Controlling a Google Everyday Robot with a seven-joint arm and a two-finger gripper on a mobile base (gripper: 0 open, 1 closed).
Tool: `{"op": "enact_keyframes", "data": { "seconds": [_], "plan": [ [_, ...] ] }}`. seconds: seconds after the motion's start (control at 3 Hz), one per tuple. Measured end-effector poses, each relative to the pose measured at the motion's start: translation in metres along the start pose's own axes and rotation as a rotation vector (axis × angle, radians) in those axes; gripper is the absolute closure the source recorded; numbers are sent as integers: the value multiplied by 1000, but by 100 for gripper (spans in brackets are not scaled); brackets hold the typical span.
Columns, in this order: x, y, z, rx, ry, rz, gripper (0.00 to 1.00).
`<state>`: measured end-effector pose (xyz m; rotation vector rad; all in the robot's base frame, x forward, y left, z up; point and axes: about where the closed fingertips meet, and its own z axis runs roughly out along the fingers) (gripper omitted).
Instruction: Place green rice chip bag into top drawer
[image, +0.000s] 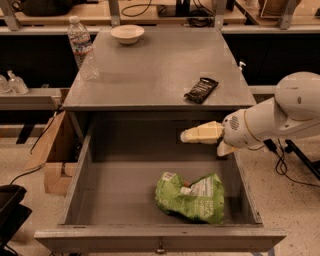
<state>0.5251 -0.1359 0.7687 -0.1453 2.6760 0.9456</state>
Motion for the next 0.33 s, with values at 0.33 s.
{"op": "enact_keyframes", "data": {
  "seconds": [0.33],
  "plan": [
    [0,0,0,0,0,0,0]
  ]
}}
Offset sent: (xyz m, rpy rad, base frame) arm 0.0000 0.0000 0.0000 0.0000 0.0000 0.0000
